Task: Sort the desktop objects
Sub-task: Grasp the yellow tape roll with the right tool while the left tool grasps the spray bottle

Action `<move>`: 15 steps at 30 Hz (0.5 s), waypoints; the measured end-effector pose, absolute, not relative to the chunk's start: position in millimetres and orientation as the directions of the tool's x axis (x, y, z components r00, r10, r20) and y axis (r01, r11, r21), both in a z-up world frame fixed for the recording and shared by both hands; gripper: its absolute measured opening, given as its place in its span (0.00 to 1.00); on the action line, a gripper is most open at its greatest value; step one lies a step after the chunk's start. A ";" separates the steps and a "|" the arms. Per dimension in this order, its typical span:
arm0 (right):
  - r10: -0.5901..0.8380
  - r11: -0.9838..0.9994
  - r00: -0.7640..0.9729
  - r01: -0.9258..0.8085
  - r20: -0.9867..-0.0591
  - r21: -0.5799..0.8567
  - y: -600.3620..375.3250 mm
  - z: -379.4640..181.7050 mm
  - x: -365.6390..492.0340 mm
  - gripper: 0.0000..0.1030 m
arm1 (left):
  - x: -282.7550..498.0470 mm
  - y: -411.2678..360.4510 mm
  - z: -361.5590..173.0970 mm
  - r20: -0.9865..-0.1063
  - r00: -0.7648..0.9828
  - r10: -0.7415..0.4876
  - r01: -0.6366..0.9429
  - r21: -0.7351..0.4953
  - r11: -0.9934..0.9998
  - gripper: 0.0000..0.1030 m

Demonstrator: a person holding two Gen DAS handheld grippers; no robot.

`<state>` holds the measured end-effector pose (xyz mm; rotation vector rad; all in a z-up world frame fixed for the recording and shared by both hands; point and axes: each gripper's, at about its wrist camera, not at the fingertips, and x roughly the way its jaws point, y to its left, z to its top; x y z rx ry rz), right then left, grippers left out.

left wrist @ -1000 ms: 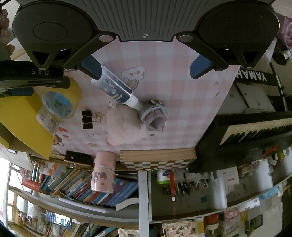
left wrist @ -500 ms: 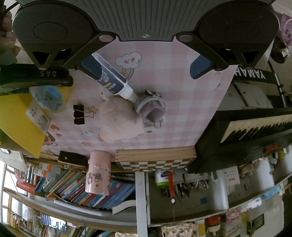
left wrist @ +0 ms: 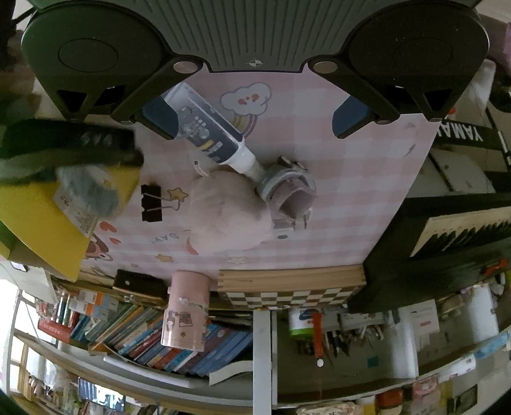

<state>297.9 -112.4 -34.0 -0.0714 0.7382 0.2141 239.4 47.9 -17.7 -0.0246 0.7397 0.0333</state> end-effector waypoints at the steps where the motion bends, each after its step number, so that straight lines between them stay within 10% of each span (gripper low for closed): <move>1: 0.177 0.974 0.743 -0.227 -0.646 0.005 -112.2 -27.7 295.4 0.80 | 240.6 47.6 -17.9 -0.676 0.737 0.021 -0.042 -0.015 0.999 1.00; 10: 0.239 0.952 0.854 -0.300 -0.463 -0.062 -115.5 14.6 276.8 0.81 | 266.7 34.2 -28.7 -0.723 0.690 -0.022 -0.019 -0.048 0.999 0.91; 15: 0.250 0.945 0.847 -0.319 -0.469 -0.072 -118.2 14.7 273.0 0.81 | 283.0 23.1 -41.4 -0.768 0.639 -0.054 0.001 -0.070 0.998 0.57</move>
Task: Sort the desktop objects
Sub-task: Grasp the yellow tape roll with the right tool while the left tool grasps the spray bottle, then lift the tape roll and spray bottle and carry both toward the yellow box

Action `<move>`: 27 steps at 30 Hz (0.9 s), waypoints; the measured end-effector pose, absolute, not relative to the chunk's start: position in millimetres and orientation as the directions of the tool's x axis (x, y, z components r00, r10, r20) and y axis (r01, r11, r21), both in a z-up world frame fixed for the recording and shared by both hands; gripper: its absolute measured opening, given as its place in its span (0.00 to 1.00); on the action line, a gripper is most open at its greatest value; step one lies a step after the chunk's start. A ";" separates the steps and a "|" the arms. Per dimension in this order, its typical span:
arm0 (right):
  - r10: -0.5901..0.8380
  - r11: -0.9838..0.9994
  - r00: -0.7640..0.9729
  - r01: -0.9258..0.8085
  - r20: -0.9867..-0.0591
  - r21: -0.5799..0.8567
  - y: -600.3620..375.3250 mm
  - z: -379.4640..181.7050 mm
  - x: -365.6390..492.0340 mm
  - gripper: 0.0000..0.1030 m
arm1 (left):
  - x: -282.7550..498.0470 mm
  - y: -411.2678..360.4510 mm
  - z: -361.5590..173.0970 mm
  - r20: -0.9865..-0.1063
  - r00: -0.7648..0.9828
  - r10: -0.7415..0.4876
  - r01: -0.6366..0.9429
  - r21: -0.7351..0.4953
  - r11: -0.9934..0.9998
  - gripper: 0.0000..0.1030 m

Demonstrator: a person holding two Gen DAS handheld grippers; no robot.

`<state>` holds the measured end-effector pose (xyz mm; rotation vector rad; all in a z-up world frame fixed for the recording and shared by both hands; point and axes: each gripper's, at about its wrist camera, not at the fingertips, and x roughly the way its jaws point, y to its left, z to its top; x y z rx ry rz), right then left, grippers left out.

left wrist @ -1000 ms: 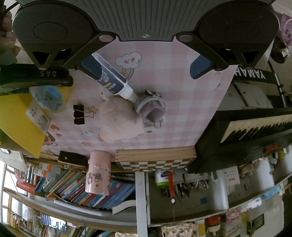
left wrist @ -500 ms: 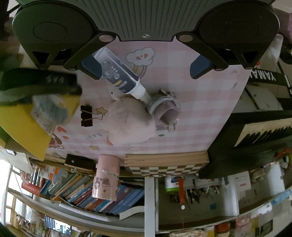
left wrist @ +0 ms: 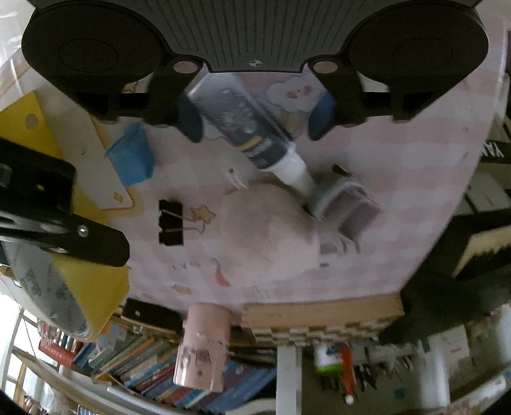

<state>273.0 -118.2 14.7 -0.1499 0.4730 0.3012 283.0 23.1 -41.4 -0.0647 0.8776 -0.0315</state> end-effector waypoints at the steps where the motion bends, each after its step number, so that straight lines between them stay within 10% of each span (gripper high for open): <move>1: 0.251 0.945 0.843 -0.319 -0.476 -0.068 -119.7 14.1 272.8 0.81 | 283.2 22.8 -41.8 -0.771 0.635 -0.054 -0.004 -0.073 0.997 0.52; 5: 0.258 0.946 0.826 -0.322 -0.502 -0.045 -123.4 11.4 270.1 0.81 | 269.3 30.7 -37.9 -0.777 0.629 -0.026 -0.014 -0.044 0.999 0.32; 18: 0.292 0.935 0.757 -0.354 -0.585 0.008 -119.2 -2.3 268.0 0.81 | 264.4 36.5 -39.4 -0.782 0.624 0.005 -0.006 0.002 1.000 0.30; 27: 0.284 0.940 0.734 -0.339 -0.617 0.028 -124.2 -2.8 253.8 0.81 | 226.5 60.0 -11.8 -0.679 0.723 -0.129 -0.009 -0.196 0.981 0.30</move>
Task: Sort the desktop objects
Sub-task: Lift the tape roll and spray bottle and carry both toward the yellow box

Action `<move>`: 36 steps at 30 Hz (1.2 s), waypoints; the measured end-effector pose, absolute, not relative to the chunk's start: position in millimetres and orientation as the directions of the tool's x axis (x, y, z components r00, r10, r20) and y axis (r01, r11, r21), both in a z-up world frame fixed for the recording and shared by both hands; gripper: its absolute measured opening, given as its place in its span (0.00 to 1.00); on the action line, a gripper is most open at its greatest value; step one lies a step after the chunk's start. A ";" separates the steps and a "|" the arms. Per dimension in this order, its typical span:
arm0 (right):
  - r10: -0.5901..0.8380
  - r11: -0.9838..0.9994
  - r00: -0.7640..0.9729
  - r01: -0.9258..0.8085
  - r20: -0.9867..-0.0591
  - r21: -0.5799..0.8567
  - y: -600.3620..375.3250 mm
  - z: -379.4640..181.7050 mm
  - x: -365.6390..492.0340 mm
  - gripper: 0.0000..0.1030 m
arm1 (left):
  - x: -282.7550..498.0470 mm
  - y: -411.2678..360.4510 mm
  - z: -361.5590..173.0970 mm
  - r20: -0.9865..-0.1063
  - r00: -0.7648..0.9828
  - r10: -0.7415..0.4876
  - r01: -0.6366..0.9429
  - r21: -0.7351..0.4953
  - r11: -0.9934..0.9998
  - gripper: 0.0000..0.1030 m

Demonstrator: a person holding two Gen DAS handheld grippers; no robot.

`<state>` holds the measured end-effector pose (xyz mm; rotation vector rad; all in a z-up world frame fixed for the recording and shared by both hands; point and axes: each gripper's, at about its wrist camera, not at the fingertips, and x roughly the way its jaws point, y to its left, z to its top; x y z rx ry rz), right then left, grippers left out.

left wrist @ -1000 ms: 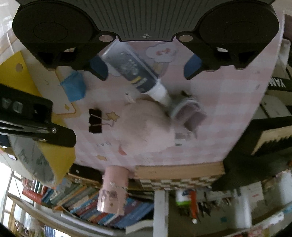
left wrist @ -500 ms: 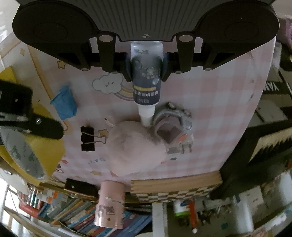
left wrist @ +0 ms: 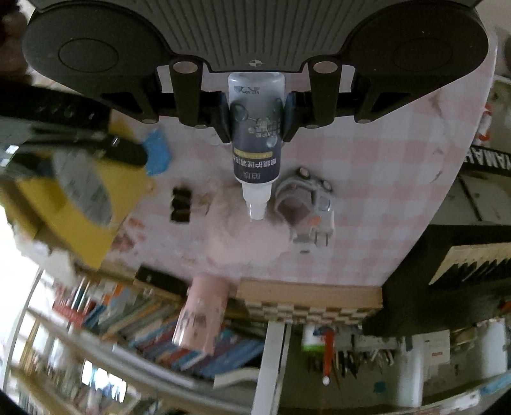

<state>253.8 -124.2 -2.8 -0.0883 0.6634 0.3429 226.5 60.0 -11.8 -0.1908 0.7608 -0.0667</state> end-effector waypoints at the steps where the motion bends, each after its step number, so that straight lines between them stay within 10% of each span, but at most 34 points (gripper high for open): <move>1: 0.284 0.941 0.731 -0.338 -0.621 0.032 -124.8 -3.1 251.1 0.81 | 224.7 61.5 -10.2 -0.672 0.728 -0.132 -0.013 -0.207 0.978 0.30; 36: 0.295 0.946 0.707 -0.313 -0.643 0.089 -113.5 -4.9 86.6 0.81 | 58.7 78.6 3.6 -0.623 0.752 -0.214 0.034 -0.287 0.957 0.30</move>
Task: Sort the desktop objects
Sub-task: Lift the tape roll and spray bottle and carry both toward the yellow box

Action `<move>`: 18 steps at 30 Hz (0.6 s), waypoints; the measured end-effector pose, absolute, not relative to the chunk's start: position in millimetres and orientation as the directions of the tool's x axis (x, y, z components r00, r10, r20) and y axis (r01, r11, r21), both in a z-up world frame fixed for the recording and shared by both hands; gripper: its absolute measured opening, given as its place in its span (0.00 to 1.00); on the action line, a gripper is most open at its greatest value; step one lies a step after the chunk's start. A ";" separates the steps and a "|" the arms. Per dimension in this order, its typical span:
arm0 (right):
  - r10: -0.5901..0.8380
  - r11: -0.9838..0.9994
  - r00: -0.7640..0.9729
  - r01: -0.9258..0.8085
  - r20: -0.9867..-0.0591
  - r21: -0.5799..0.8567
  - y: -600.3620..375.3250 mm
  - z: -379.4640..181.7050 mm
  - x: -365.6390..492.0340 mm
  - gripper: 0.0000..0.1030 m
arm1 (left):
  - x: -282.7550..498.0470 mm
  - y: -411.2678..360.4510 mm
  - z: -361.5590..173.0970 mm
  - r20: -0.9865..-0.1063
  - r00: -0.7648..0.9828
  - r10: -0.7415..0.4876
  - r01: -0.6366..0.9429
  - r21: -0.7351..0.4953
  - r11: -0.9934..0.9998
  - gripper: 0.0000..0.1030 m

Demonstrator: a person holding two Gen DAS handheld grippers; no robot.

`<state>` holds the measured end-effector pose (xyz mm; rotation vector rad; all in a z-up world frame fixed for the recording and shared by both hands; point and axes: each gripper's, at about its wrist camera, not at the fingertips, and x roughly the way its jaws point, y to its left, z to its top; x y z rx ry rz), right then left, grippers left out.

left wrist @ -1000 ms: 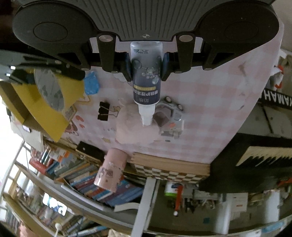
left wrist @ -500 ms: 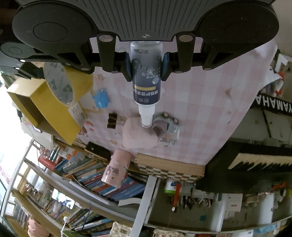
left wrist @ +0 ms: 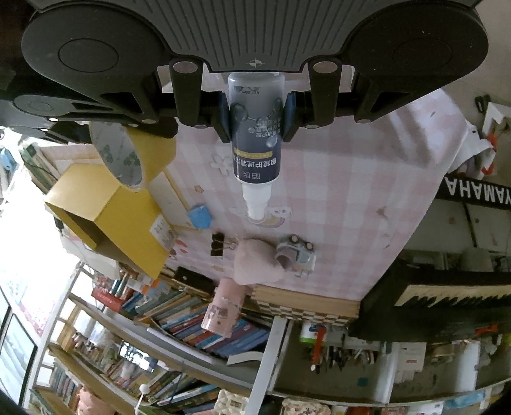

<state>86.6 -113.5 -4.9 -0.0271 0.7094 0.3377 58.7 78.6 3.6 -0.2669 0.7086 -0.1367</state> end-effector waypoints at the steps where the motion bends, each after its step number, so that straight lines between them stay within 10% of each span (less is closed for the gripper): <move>1: 0.297 0.945 0.706 -0.313 -0.643 0.093 -113.8 -4.7 81.7 0.81 | 54.5 78.8 3.7 -0.621 0.754 -0.214 0.034 -0.289 0.957 0.30; 18: 0.210 0.978 0.726 -0.167 -0.655 0.128 -151.1 -12.3 20.3 0.81 | 26.7 49.1 -2.2 -0.633 0.701 -0.329 0.168 -0.302 0.938 0.30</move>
